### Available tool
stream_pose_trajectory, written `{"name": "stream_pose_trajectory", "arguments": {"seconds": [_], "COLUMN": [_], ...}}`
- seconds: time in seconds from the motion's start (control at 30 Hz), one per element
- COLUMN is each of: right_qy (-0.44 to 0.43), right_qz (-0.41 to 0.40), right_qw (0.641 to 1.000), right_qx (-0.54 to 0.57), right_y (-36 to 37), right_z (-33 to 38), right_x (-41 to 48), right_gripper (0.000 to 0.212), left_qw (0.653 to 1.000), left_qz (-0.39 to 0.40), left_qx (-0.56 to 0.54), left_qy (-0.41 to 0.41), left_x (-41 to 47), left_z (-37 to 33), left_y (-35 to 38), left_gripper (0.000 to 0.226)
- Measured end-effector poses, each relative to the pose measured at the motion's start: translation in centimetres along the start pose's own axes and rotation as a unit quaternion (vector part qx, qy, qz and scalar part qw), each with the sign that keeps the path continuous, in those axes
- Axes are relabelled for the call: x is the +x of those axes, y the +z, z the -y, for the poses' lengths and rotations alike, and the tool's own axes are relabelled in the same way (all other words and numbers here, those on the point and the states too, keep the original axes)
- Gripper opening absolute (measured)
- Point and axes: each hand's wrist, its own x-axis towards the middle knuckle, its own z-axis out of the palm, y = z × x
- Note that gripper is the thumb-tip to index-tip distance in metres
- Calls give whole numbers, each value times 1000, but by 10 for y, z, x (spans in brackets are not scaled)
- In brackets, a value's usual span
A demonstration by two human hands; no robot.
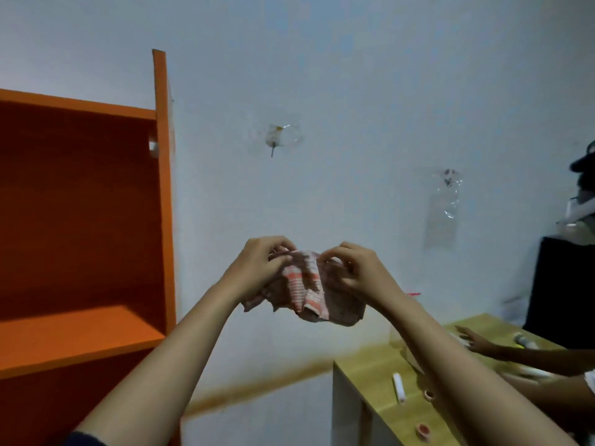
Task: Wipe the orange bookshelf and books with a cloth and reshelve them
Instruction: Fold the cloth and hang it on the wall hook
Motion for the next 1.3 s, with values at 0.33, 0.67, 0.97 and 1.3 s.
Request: {"name": "stream_pose_trajectory", "arguments": {"seconds": [0.33, 0.67, 0.97, 1.3], "right_qy": [-28, -61, -82, -99], "right_qz": [-84, -181, -255, -261], "right_qw": [996, 981, 963, 959], "right_qx": [-16, -36, -37, 49], "right_y": [10, 40, 62, 93], "right_z": [-64, -112, -136, -144], "right_x": [128, 274, 372, 403], "right_gripper": [26, 26, 29, 22], "left_qw": [988, 966, 928, 846], "left_qz": [-114, -229, -301, -420], "left_qx": [106, 110, 194, 319], "left_qy": [26, 51, 100, 79], "left_x": [128, 263, 336, 349], "left_z": [27, 85, 109, 138], "left_y": [-22, -46, -76, -64], "left_gripper": [9, 10, 16, 12]}}
